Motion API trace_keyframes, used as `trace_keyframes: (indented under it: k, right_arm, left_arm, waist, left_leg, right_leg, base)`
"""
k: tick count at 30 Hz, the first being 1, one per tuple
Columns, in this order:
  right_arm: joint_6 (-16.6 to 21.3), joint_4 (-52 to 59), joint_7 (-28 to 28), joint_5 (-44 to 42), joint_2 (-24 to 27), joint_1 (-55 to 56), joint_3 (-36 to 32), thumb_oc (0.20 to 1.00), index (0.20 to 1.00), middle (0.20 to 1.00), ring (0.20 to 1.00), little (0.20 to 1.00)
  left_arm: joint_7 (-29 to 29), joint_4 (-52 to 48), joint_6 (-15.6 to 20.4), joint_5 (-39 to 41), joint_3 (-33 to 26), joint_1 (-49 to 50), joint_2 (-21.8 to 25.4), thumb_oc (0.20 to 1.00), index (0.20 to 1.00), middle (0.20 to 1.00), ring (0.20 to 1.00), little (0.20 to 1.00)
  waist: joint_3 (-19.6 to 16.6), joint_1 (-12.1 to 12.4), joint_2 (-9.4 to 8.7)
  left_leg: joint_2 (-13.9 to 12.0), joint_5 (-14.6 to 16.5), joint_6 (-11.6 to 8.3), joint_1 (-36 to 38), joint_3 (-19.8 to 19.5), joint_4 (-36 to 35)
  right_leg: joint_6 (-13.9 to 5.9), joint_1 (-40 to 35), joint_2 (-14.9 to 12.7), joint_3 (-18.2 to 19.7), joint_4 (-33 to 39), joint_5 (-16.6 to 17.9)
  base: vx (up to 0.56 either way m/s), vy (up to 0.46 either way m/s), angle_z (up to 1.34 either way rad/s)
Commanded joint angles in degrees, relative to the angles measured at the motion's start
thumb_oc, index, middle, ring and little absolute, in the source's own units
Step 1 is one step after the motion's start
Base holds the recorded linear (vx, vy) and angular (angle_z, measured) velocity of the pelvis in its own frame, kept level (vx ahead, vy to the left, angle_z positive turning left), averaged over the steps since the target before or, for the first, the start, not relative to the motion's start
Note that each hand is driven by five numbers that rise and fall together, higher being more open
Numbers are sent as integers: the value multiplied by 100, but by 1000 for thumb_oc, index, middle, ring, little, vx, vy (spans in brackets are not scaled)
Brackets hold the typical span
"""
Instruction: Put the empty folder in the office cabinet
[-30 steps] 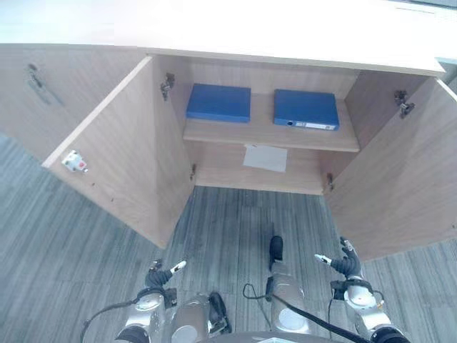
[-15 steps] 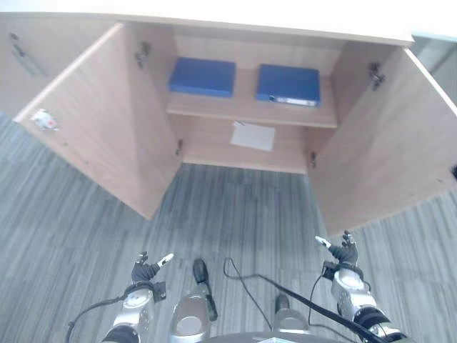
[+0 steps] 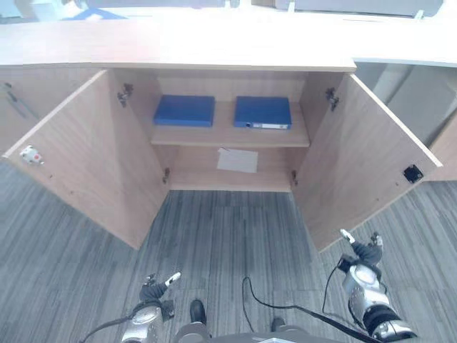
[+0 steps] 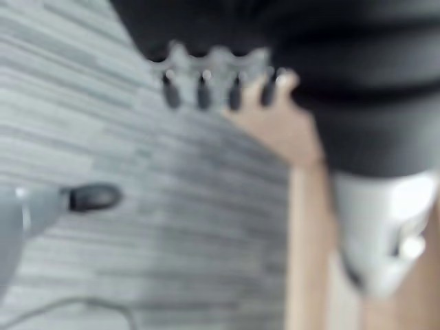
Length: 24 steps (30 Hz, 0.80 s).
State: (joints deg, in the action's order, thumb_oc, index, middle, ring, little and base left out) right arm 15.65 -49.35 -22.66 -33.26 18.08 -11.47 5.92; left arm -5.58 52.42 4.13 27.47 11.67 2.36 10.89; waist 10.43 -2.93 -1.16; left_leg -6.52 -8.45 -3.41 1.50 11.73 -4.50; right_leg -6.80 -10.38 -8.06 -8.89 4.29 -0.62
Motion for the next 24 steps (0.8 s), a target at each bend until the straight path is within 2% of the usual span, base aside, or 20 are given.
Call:
trace_keyframes:
  k: [1,2,5,6,8,12,15,16,17,18,19,20,23,24]
  right_arm:
    - [-14,1,-622,-322,1040,-2019,-415,1000,1000,1000,1000,1000]
    - [-9,-26,-636,-332,1086,-2125,-426,1000,1000,1000,1000,1000]
    - [-71,-356,-702,-397,1665,-3205,-511,1000,1000,1000,1000,1000]
    - [-104,-551,-667,-405,2040,-3811,-399,1000,1000,1000,1000,1000]
    - [-99,-629,-610,-452,2182,-4029,-297,1000,1000,1000,1000,1000]
    - [-186,-757,-124,-377,2522,-4434,21,1000,1000,1000,1000,1000]
    - [-231,-808,-99,-481,2593,-4610,197,1000,1000,1000,1000,1000]
    - [-241,-872,-302,-679,2570,-4788,283,1000,1000,1000,1000,1000]
    - [-228,-914,-858,-816,2488,-4931,272,1000,1000,1000,1000,1000]
    - [-54,-967,-1449,-865,2435,-5033,241,1000,1000,1000,1000,1000]
    - [29,-978,-1619,-886,2421,-5060,218,1000,1000,1000,1000,1000]
    - [135,-970,-2710,-575,2411,-5099,-77,1000,1000,1000,1000,1000]
    - [-51,-859,-3050,-355,2404,-4991,-295,1000,1000,1000,1000,1000]
    - [-164,-769,-3624,-352,2278,-4884,-338,1000,1000,1000,1000,1000]
  left_arm:
    - [-91,245,78,-231,320,-726,303,1000,1000,1000,1000,1000]
    - [-106,246,74,-205,331,-770,313,1000,1000,1000,1000,1000]
    - [-115,247,54,-41,390,-1072,408,1000,1000,1000,1000,1000]
    - [-77,270,99,-8,441,-1113,457,1000,1000,1000,1000,1000]
    - [-53,308,162,-20,453,-1073,452,1000,1000,1000,1000,1000]
    - [136,379,333,-32,462,-818,516,1000,1000,1000,1000,1000]
    - [262,345,368,-79,470,-764,562,1000,1000,1000,1000,1000]
    - [318,320,434,-97,483,-735,585,1000,1000,1000,1000,1000]
    - [328,283,486,-71,507,-737,595,1000,1000,1000,1000,1000]
    - [332,265,506,-38,536,-745,594,1000,1000,1000,1000,1000]
    - [336,258,508,-34,541,-748,587,1000,1000,1000,1000,1000]
    - [309,234,525,9,614,-759,537,1000,1000,1000,1000,1000]
    - [279,222,514,43,669,-749,486,1000,1000,1000,1000,1000]
    - [250,229,503,6,695,-738,423,1000,1000,1000,1000,1000]
  waist:
    - [507,361,216]
    - [542,371,232]
    - [876,470,410]
    - [1059,517,522]
    - [1115,541,568]
    - [1276,601,679]
    - [1325,640,701]
    - [1378,672,711]
    - [1412,693,713]
    - [1438,702,725]
    - [1446,701,732]
    - [1483,659,780]
    - [1501,605,827]
    - [1494,575,870]
  left_leg:
    - [23,999,57,103,-48,179]
    - [25,998,55,59,-61,192]
    - [84,933,26,-302,-174,228]
    - [120,859,-11,-437,-218,163]
    - [130,788,-34,-516,-248,128]
    - [142,667,-105,-598,-311,59]
    - [128,628,-132,-643,-325,49]
    - [107,622,-146,-660,-311,54]
    - [88,619,-156,-683,-300,63]
    - [81,614,-157,-683,-289,56]
    - [79,616,-158,-683,-287,56]
    - [62,618,-183,-685,-286,39]
    - [75,615,-193,-664,-298,22]
    - [94,587,-178,-656,-282,14]
  right_leg:
    - [3,1054,-170,-168,-368,208]
    - [4,1094,-173,-174,-385,202]
    - [36,1433,-183,-232,-479,178]
    - [76,1586,-160,-262,-501,161]
    - [107,1659,-147,-280,-492,186]
    - [197,1766,-122,-338,-541,154]
    - [216,1820,-128,-383,-569,150]
    - [219,1849,-141,-416,-600,130]
    - [213,1878,-152,-433,-613,130]
    - [218,1887,-151,-435,-621,124]
    - [221,1889,-148,-432,-626,116]
    - [229,1916,-122,-418,-653,86]
    - [241,1914,-96,-391,-646,89]
    - [260,1908,-92,-338,-596,136]
  base:
    - [-313,-124,7]
    - [-344,-107,9]
    - [-305,-50,18]
    - [-258,-16,16]
    - [-118,-7,13]
    - [-34,-8,5]
    - [-35,-36,0]
    - [-51,-102,6]
    - [-48,-91,3]
    - [-31,-46,4]
    - [-50,29,3]
    - [-41,47,4]
    - [-7,67,7]
    - [18,105,9]
